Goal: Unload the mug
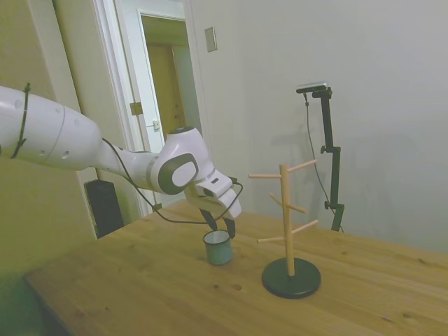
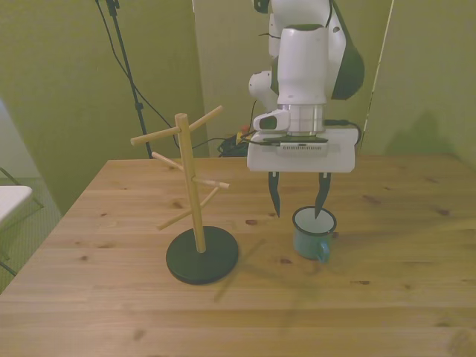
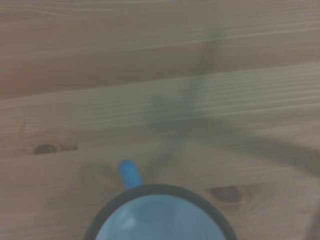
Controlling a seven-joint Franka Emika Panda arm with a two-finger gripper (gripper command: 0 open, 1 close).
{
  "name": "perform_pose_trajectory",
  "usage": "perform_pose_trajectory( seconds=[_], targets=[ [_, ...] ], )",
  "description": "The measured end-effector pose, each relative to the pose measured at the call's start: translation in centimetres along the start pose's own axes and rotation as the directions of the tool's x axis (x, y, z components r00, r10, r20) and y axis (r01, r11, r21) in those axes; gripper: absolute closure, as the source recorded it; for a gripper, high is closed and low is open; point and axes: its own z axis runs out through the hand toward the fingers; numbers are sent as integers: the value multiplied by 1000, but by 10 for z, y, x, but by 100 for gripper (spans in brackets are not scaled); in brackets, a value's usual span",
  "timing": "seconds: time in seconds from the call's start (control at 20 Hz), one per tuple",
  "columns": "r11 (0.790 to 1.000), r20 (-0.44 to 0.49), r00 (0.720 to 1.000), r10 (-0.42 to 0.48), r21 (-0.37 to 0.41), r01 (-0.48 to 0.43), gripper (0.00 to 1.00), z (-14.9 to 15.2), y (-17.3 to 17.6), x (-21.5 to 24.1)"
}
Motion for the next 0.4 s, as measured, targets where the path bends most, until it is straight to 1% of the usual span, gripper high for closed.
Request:
perform_pose_trajectory(
  seconds=[0.2,0.4],
  targets=[
    [1000,38,999,-22,-10,23,0,-34,-11,-33],
    [998,60,997,-52,-17,53,0,-60,-17,-59]
  ],
)
